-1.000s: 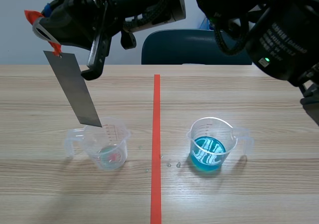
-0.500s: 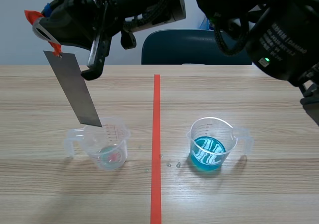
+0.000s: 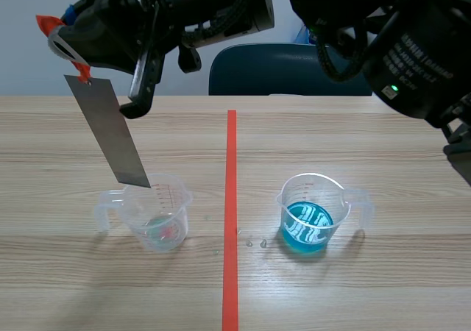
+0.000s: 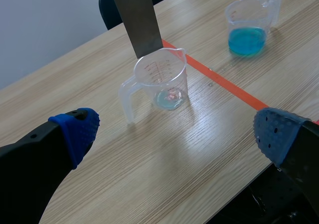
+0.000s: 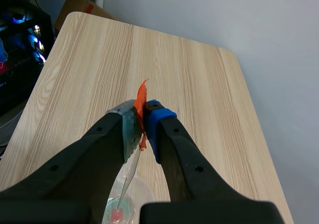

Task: Do the redox reaction experiment

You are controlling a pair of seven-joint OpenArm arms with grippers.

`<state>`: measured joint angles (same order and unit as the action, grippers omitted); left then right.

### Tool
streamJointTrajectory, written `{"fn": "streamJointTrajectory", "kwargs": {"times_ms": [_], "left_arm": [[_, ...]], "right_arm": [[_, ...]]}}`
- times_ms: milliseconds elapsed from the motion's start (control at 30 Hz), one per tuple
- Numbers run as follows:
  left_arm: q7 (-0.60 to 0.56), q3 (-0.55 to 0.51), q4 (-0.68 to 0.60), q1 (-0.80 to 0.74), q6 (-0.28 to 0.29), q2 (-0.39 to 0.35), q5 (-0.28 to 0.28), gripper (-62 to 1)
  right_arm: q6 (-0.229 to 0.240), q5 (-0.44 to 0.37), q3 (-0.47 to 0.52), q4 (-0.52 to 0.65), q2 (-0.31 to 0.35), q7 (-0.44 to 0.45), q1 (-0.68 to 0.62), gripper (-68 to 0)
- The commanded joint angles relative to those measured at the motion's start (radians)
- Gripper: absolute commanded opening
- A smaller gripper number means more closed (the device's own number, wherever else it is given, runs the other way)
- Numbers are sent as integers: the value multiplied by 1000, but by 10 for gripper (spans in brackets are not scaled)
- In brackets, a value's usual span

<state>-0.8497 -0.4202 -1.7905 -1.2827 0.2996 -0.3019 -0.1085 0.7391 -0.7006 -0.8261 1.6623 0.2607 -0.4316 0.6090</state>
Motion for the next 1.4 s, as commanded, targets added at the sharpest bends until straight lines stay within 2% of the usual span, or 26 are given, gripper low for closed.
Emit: {"fn": "streamJointTrajectory", "kwargs": {"times_ms": [0, 467, 933, 1200, 1367], "left_arm": [[-18, -3, -8, -8, 2, 8, 7, 14], [-18, -3, -8, -8, 2, 8, 7, 14], [-18, -3, -8, -8, 2, 8, 7, 14], [-18, -3, -8, -8, 2, 8, 7, 14], [-18, -3, -8, -8, 2, 8, 7, 14]], "right_arm": [[6, -11, 6, 7, -1, 11, 25, -669], [6, -11, 3, 2, -1, 11, 23, -669], [6, -9, -64, -114, -4, 50, 23, -669], [6, 56, -65, -221, -19, 138, 23, -669], [6, 136, -65, -309, -51, 208, 23, -669]]}}
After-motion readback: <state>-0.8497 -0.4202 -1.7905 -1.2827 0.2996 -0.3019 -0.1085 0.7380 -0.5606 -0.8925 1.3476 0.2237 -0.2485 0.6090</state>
